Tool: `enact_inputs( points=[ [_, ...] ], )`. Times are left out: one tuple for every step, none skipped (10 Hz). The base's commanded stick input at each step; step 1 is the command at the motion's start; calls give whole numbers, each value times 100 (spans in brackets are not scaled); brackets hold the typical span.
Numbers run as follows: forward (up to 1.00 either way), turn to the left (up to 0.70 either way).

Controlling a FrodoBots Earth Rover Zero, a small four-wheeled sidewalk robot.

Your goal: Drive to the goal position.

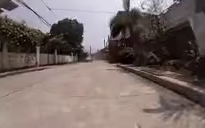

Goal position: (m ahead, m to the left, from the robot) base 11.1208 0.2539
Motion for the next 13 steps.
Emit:
enact_inputs(
  points=[
    [100,0],
    [100,0],
    [100,0],
    [100,0],
    [100,0],
    [100,0],
    [100,0],
    [100,0],
    [100,0],
    [100,0],
    [100,0],
    [100,0],
    [100,0]
  ],
)
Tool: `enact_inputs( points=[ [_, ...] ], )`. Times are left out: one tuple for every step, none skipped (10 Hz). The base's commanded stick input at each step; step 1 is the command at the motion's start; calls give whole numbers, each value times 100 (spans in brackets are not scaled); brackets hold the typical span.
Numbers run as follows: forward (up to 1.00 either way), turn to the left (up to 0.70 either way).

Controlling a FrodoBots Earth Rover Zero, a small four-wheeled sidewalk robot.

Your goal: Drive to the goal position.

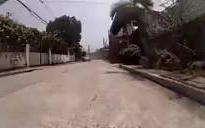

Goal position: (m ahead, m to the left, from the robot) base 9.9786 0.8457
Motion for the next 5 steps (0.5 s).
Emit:
enact_inputs(
  points=[
    [100,0],
    [100,0],
    [100,0],
    [100,0],
    [100,21]
  ],
)
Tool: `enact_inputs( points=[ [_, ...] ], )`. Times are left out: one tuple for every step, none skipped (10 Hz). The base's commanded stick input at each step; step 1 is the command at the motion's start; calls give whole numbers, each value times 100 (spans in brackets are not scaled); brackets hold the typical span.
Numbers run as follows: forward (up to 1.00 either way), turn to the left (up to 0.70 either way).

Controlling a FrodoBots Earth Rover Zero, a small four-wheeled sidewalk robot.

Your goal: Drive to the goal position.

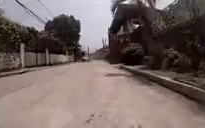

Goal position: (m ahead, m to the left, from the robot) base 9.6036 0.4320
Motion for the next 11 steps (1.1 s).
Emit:
enact_inputs(
  points=[
    [100,40],
    [100,40],
    [100,29],
    [100,0],
    [100,0],
    [100,0],
    [100,0],
    [100,0],
    [100,0],
    [100,0],
    [100,0]
  ],
)
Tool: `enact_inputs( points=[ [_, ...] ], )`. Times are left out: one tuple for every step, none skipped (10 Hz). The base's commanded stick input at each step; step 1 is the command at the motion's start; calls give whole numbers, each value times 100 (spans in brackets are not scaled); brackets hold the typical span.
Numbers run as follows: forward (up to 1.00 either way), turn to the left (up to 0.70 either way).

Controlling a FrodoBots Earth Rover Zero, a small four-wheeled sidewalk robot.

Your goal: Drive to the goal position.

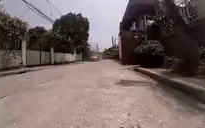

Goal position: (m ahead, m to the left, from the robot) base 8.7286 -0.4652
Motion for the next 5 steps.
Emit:
enact_inputs(
  points=[
    [100,0],
    [100,0],
    [100,0],
    [100,0],
    [100,0]
  ],
)
